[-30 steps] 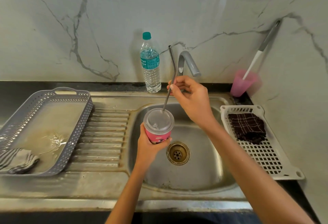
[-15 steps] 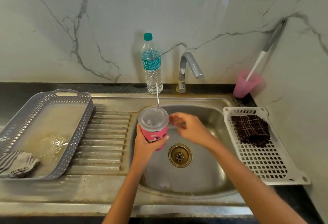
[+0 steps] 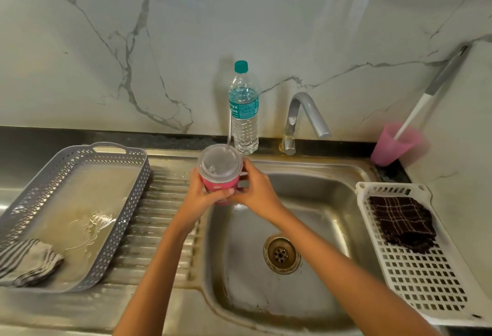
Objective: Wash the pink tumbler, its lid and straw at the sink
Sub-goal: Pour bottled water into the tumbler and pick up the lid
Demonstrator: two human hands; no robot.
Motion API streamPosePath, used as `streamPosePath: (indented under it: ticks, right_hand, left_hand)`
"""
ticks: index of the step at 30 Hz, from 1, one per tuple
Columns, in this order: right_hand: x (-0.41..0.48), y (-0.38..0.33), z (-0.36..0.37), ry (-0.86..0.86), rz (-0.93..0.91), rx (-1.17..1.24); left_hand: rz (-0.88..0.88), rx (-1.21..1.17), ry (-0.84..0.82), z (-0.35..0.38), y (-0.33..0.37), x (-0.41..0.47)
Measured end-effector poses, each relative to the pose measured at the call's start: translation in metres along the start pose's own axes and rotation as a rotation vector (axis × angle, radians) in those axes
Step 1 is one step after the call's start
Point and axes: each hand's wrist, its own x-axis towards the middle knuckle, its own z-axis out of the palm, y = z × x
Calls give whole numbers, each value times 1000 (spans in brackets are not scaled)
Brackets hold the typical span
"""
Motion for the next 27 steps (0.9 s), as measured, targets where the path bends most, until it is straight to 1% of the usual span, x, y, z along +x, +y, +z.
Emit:
streamPosePath:
  ticks: [5,10,18,24,27]
  right_hand:
    - [61,-2,19,26,-36,-16]
    - [100,10,40,32,-20,-52]
    - [114,35,63,105,5,-53]
    - [114,35,70,94,3,-103]
    - [112,32,70,88,39,-120]
  left_hand:
    - [6,104,55,-36,8,46]
    - [9,107,68,-53,-4,75]
    - [-31,133,13,-71,-26,92]
    - [-49,135,2,-77,-36,96]
    - [-40,142,-17,-76,-34,94]
